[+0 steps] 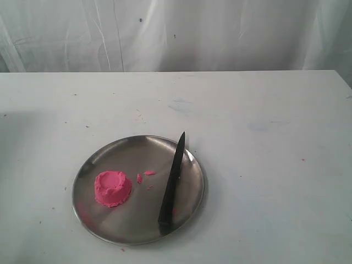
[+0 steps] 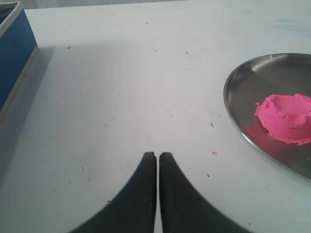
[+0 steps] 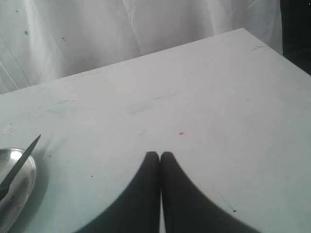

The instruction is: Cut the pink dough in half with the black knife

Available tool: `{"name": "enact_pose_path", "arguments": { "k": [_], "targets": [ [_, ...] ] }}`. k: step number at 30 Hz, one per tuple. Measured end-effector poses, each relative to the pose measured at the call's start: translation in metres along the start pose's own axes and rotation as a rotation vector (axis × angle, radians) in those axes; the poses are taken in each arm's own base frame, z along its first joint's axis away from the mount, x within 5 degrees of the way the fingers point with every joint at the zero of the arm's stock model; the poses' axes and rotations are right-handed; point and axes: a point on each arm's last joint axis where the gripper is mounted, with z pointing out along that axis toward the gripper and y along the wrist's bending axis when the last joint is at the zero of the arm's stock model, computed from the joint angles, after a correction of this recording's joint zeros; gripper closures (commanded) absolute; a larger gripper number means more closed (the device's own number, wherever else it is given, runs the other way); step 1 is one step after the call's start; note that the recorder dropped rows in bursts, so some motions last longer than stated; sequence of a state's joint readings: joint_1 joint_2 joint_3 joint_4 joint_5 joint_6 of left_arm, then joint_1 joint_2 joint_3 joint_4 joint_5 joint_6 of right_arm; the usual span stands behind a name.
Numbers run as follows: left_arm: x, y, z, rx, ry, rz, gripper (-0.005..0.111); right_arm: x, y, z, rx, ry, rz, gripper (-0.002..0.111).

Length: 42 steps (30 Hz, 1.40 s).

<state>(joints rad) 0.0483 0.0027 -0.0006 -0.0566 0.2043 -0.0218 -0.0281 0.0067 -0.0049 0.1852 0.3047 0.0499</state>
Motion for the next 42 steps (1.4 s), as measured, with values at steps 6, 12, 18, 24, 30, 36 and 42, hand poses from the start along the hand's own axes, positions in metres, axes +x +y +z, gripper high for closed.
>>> {"name": "enact_pose_path", "arguments": {
  "k": [6, 12, 18, 24, 30, 36, 42],
  "targets": [
    [0.0, 0.0, 0.0, 0.0, 0.0, 0.0, 0.098, 0.0, 0.0, 0.0, 0.0, 0.0, 0.0, 0.108],
    [0.0, 0.0, 0.0, 0.0, 0.0, 0.0, 0.098, 0.0, 0.0, 0.0, 0.0, 0.0, 0.0, 0.108],
    [0.0, 0.0, 0.0, 0.0, 0.0, 0.0, 0.098, 0.0, 0.0, 0.0, 0.0, 0.0, 0.0, 0.108],
    [0.0, 0.0, 0.0, 0.0, 0.0, 0.0, 0.098, 0.0, 0.0, 0.0, 0.0, 0.0, 0.0, 0.108],
    [0.0, 0.0, 0.0, 0.0, 0.0, 0.0, 0.098, 0.0, 0.0, 0.0, 0.0, 0.0, 0.0, 0.108],
    [0.0, 0.0, 0.0, 0.0, 0.0, 0.0, 0.098, -0.001, 0.0001, 0.0, -0.001, -0.011, 0.0, 0.108],
    [0.0, 0.0, 0.0, 0.0, 0.0, 0.0, 0.098, -0.0083, 0.0053, -0.0005, -0.075, -0.079, 0.372, 0.108]
  ]
}}
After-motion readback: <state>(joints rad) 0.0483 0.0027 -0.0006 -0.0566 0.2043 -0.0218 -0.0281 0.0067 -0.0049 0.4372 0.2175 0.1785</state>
